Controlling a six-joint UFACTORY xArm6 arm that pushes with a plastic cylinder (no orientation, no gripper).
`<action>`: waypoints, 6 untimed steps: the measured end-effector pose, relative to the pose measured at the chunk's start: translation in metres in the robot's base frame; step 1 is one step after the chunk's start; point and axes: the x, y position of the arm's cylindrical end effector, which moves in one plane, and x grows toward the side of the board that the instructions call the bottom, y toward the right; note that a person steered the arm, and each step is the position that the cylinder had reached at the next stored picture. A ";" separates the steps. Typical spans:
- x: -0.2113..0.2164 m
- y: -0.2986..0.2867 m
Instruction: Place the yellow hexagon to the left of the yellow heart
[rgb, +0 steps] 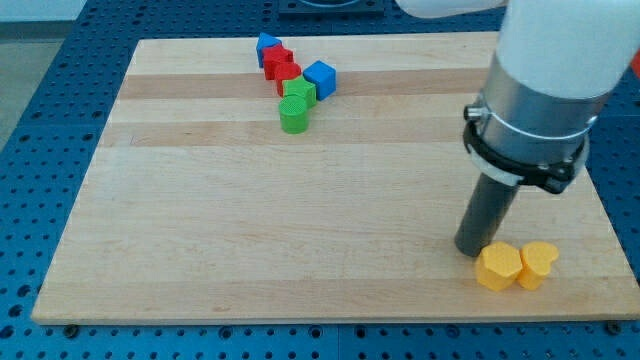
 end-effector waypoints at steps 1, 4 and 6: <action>0.001 -0.007; 0.044 -0.094; 0.046 -0.120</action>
